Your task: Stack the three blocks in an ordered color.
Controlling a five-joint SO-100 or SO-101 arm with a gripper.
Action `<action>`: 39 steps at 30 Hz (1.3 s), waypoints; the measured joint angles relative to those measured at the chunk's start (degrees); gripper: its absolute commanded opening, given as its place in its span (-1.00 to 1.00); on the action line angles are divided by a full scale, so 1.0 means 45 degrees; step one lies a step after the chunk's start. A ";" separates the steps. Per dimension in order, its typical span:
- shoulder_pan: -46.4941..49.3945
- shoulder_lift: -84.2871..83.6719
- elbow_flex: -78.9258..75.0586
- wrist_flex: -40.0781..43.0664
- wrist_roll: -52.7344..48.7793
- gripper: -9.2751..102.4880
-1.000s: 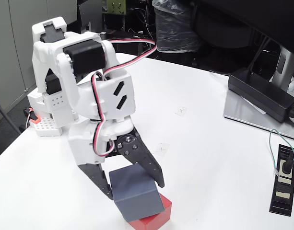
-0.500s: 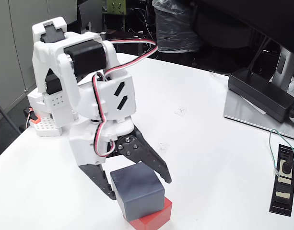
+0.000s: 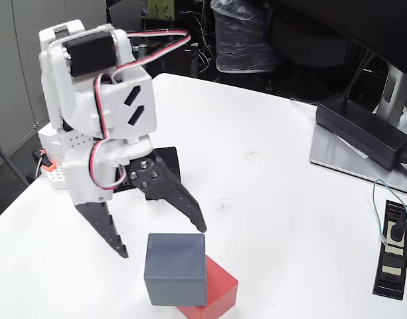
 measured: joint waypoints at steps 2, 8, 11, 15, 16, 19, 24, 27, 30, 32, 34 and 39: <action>-0.0039 0.0273 0.0000 0.0195 0.0000 -0.21; -0.0352 0.0488 0.0000 0.0254 0.0566 -0.21; -0.1152 0.0488 0.0039 0.0254 0.1113 -0.21; -0.1797 0.0566 0.0762 0.0254 0.2363 -0.21; -0.2070 0.0586 0.1016 0.0254 0.2715 -0.21; -0.3027 0.0645 0.1797 0.0254 0.3711 -0.21; -0.3965 0.1094 0.2891 0.0254 0.5039 -0.21; -0.4746 0.1797 0.3633 0.0254 0.5605 -0.21; -0.5137 0.2637 0.4570 0.0254 0.6035 -0.21; -0.5586 0.3262 0.5293 0.0254 0.6289 -0.21; -0.5781 0.3926 0.6113 0.0254 0.6484 -0.21; -0.6055 0.5781 0.8223 0.0254 0.6523 -0.21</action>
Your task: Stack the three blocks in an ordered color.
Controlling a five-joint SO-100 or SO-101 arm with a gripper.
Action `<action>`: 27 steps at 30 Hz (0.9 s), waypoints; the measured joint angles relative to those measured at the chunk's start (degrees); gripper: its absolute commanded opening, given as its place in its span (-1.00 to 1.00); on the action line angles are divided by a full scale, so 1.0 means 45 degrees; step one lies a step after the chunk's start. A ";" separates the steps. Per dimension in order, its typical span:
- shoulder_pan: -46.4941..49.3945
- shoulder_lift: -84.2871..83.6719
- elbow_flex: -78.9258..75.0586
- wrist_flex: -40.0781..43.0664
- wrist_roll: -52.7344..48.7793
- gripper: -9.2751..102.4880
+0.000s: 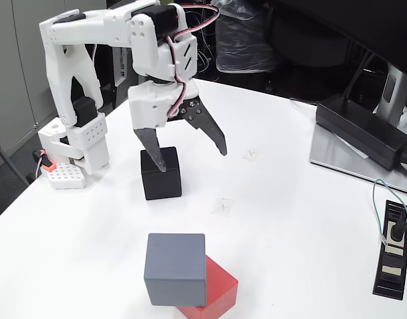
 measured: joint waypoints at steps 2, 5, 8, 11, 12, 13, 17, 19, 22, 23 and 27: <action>-0.0078 0.0781 0.0840 0.0000 0.0000 -0.21; -0.0352 0.1953 0.2090 0.0000 0.0000 -0.21; -0.1016 0.3027 0.3301 0.0000 0.0000 -0.21; -0.1328 0.4043 0.4512 0.0000 0.0000 -0.21; -0.1523 0.4375 0.4883 0.0000 0.0000 -0.21; -0.1562 0.4688 0.5254 0.0000 0.0000 -0.21; -0.1836 0.5742 0.6152 0.0000 0.0000 -0.21; -0.1836 0.5996 0.6211 0.0000 0.0000 -0.21; -0.1738 0.6113 0.6289 0.0000 -0.0020 -0.21; -0.1836 0.6113 0.6328 0.0000 -0.0215 -0.21; -0.1738 0.6113 0.6445 0.0000 -0.1230 -0.21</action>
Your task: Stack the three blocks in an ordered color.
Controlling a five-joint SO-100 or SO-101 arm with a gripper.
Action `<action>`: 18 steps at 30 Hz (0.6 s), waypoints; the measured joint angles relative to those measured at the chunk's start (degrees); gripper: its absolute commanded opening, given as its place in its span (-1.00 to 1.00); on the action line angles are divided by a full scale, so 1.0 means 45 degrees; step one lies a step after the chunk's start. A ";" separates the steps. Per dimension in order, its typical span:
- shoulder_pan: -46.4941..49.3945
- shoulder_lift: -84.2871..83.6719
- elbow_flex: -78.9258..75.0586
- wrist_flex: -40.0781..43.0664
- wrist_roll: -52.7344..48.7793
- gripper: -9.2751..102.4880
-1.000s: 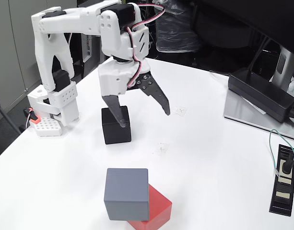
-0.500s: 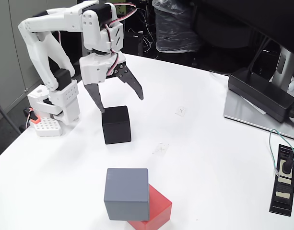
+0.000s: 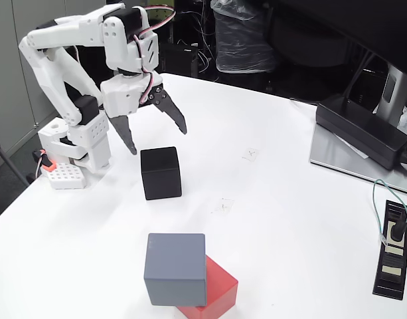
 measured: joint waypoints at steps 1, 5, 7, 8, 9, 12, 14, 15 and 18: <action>0.0000 0.0000 0.0059 0.0000 -0.0293 -0.21; -0.0059 0.0000 0.0645 0.0000 -0.1289 -0.21; -0.0059 0.0000 0.0957 0.0000 -0.1582 -0.21; -0.0059 0.0000 0.0977 0.0000 -0.1660 -0.21; -0.0059 0.0000 0.0977 0.0000 -0.1699 -0.21; -0.0059 0.0000 0.1094 -0.0273 -0.1719 -0.21; -0.0059 0.0000 0.1191 -0.0645 -0.1719 -0.21; 0.0020 0.0000 0.1289 -0.0859 -0.1719 -0.21; 0.0605 0.0000 0.1758 -0.1523 -0.1719 -0.21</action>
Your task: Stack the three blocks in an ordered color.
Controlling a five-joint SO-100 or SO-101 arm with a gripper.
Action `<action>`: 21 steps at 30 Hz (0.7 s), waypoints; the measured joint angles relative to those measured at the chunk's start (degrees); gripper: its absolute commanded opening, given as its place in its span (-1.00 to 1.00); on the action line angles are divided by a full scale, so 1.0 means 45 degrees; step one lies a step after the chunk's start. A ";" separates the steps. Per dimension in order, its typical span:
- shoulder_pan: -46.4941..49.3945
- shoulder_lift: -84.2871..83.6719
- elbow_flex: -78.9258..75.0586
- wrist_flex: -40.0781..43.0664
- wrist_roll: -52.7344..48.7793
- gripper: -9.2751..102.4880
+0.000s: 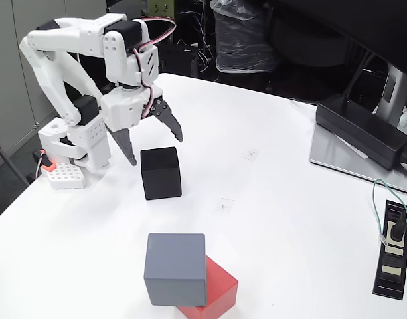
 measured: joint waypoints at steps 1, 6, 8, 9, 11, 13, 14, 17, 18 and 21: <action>0.0098 0.0000 0.0215 -0.0254 -0.0059 -0.21; 0.0176 0.0000 0.1582 -0.1465 -0.0117 -0.21; 0.0234 0.0000 0.2070 -0.1719 -0.0117 -0.21; 0.0234 0.0000 0.2266 -0.1914 -0.0117 -0.21; 0.0234 0.0000 0.2539 -0.2227 -0.0117 -0.21; 0.0234 0.0000 0.2617 -0.2480 -0.0117 -0.21; 0.0254 0.0000 0.2676 -0.2559 -0.0117 -0.21; 0.0254 0.0000 0.2676 -0.2676 -0.0117 -0.22; 0.0254 0.0000 0.2676 -0.2676 -0.0117 -0.24; 0.0254 0.0000 0.2676 -0.2676 -0.0117 -0.34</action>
